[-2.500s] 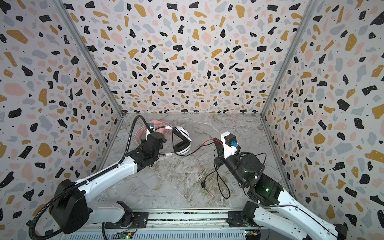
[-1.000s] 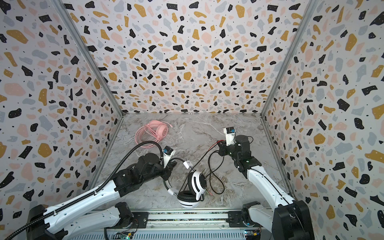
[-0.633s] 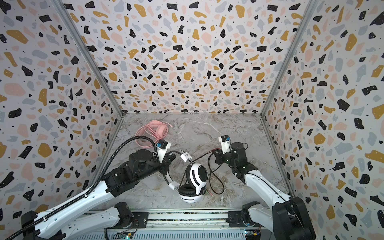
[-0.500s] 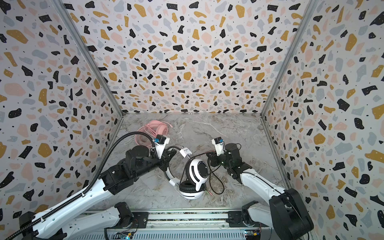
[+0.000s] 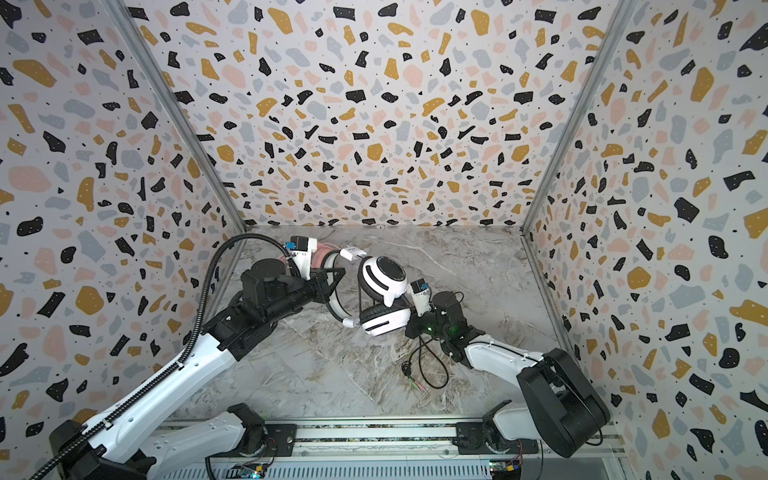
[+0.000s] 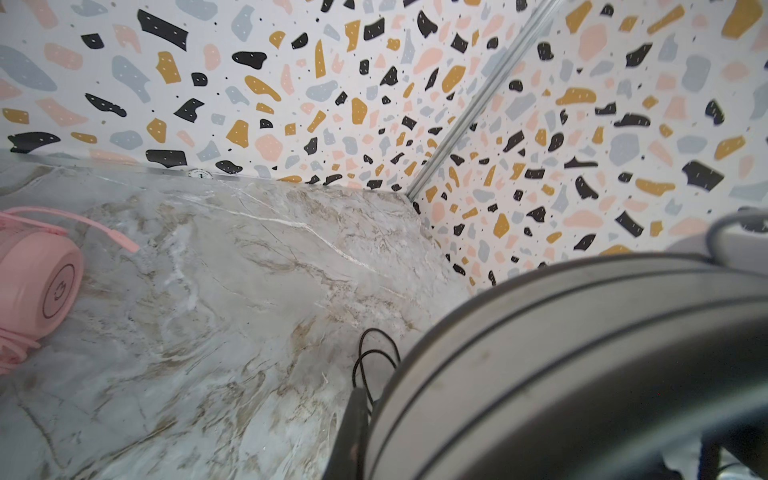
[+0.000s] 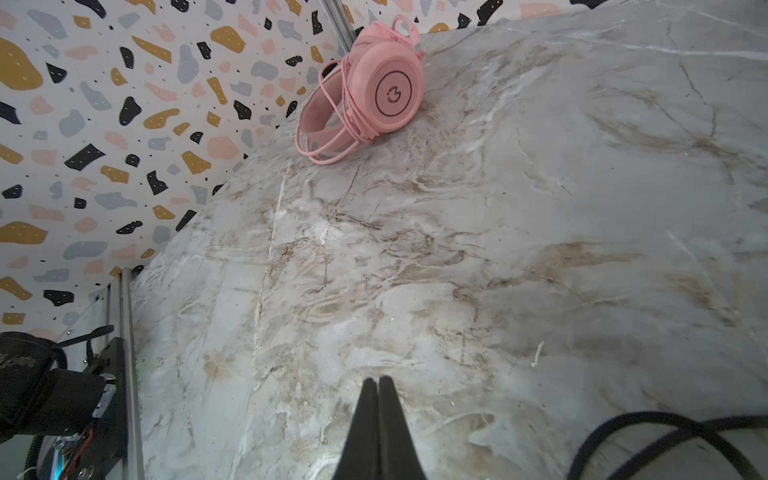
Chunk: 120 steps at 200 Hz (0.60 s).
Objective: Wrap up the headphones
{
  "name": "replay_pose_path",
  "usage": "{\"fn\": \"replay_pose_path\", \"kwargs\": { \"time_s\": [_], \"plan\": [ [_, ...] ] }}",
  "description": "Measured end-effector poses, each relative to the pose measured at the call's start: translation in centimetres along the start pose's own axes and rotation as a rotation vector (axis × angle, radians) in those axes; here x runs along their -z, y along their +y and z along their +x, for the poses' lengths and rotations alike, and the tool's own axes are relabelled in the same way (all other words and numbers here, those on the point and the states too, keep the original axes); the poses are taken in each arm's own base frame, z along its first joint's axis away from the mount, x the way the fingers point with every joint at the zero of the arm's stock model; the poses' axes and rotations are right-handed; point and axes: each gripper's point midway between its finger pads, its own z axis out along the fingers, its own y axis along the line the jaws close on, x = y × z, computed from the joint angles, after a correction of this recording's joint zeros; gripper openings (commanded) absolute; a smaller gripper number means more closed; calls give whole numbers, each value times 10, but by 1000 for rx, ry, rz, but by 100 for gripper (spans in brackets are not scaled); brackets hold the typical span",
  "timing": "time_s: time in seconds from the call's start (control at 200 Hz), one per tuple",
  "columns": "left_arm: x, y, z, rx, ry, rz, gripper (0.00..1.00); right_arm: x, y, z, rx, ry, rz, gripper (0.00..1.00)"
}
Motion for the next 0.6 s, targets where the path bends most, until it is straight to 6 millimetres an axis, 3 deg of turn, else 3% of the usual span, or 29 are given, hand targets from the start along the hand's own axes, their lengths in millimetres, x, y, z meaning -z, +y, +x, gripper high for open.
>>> {"fn": "replay_pose_path", "kwargs": {
  "time_s": [0.36, 0.601],
  "plan": [
    [5, 6, -53, 154, -155, 50, 0, -1, 11, 25, -22, 33, -34, 5],
    [-1, 25, -72, 213, -193, 12, 0, 5, 28, 17, 0, 7, -63, 4]
  ]
}}
